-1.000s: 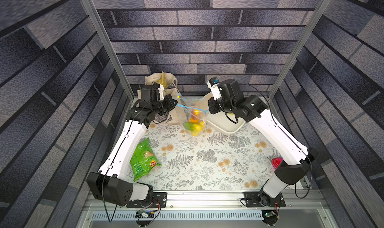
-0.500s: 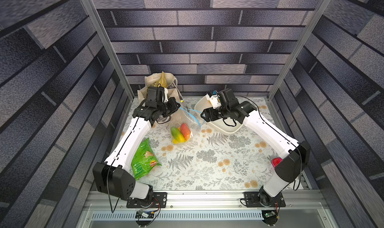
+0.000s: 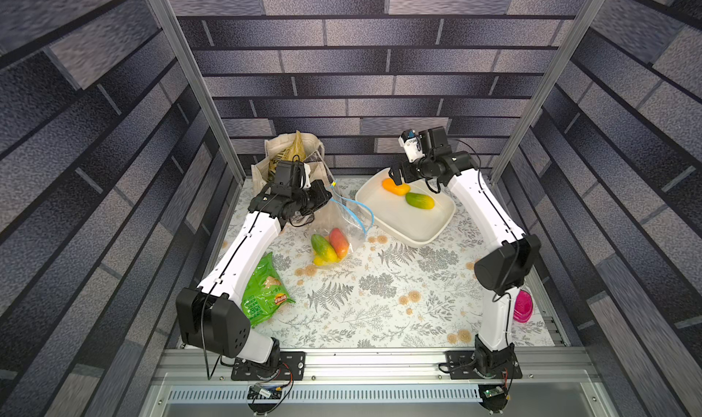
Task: Place the mango in a zip-top bag and seal the zipper
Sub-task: Adjust the zipper food storage bag at the center of the board, then pick up the mango from the basket.
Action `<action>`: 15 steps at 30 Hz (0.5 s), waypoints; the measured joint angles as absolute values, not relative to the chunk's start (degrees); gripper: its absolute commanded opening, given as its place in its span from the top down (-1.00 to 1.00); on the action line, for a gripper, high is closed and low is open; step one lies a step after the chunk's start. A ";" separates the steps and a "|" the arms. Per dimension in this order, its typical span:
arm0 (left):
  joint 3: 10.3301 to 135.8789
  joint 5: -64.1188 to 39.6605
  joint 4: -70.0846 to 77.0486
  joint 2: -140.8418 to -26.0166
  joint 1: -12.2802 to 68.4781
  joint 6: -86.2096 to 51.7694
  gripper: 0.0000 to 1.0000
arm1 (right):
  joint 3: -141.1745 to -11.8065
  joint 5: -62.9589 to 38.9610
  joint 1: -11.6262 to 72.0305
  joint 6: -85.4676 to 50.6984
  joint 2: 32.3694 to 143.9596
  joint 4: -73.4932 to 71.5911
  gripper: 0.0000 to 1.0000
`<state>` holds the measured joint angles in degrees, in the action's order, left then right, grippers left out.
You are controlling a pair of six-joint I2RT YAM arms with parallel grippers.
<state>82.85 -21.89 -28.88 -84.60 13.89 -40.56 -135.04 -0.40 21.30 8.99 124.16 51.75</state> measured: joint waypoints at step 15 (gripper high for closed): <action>82.85 -20.71 -28.95 -84.60 14.22 -40.47 1.00 | -148.99 11.38 16.67 16.78 147.33 62.74 -0.98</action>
